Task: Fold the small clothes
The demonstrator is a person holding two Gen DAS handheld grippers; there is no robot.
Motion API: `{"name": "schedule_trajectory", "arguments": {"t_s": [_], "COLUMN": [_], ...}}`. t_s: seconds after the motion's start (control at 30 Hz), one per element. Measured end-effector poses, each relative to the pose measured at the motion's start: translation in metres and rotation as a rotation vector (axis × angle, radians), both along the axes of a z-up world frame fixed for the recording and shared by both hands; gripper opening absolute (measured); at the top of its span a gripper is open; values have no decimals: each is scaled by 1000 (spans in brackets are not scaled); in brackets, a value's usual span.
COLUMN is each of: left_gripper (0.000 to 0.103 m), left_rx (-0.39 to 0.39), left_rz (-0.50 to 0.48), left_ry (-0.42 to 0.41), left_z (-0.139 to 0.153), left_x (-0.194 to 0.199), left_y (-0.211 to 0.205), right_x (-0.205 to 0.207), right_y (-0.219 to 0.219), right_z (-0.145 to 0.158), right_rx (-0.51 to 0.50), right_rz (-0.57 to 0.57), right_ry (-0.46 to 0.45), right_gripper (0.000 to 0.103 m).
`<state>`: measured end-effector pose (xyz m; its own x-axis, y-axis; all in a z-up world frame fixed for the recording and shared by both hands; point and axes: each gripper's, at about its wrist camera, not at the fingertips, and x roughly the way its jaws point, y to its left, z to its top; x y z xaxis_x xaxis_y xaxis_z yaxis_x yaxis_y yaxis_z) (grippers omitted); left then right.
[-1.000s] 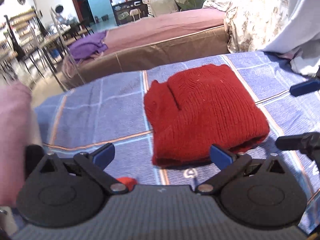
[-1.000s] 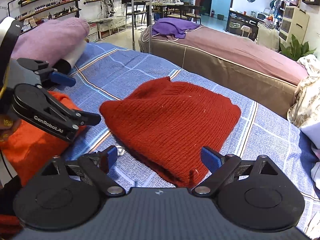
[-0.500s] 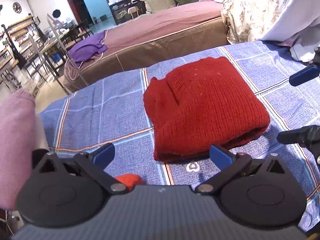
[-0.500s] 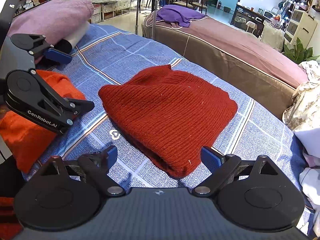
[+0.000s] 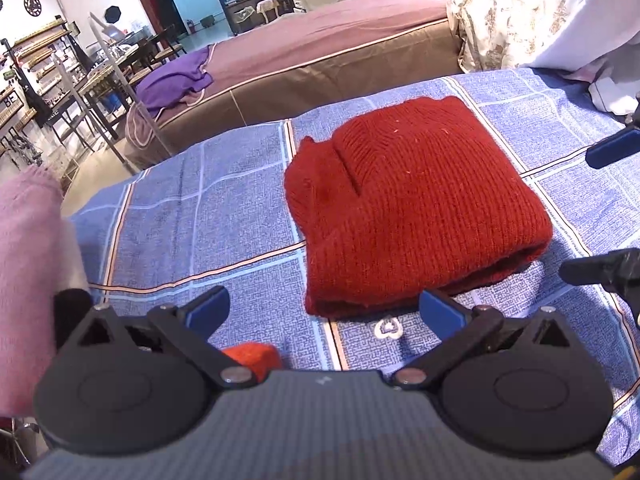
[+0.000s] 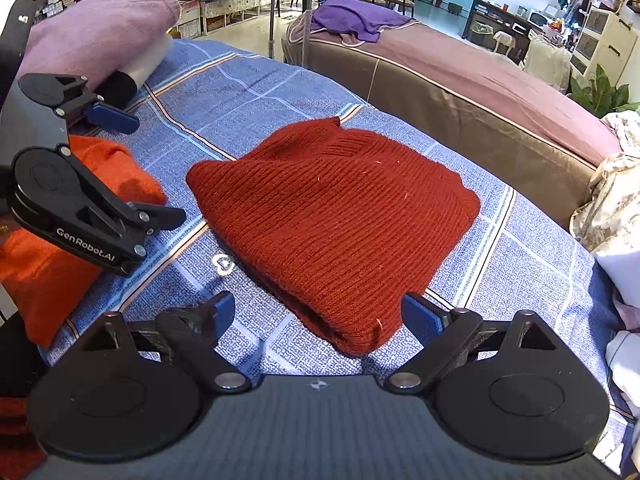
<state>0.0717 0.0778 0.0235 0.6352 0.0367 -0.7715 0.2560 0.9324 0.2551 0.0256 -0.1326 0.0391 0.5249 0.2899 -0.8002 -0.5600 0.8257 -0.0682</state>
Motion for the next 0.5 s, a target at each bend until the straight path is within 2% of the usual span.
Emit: {"name": "schedule_trajectory", "arguments": {"t_s": [0.17, 0.3, 0.5], "left_gripper": [103, 103, 103], "left_rx": [7, -25, -28], "left_rz": [3, 21, -9], "left_ry": [-4, 17, 8], "left_z": [1, 1, 1], "left_x": [2, 7, 3], "left_y": [0, 3, -3], "right_x": [1, 0, -2], "right_y": [5, 5, 8], "right_z": [-4, -4, -3], "right_rx": [-30, -37, -52], "right_rz": [6, 12, 24], "right_ry": [14, 8, 7], "right_gripper": [103, 103, 103]}}
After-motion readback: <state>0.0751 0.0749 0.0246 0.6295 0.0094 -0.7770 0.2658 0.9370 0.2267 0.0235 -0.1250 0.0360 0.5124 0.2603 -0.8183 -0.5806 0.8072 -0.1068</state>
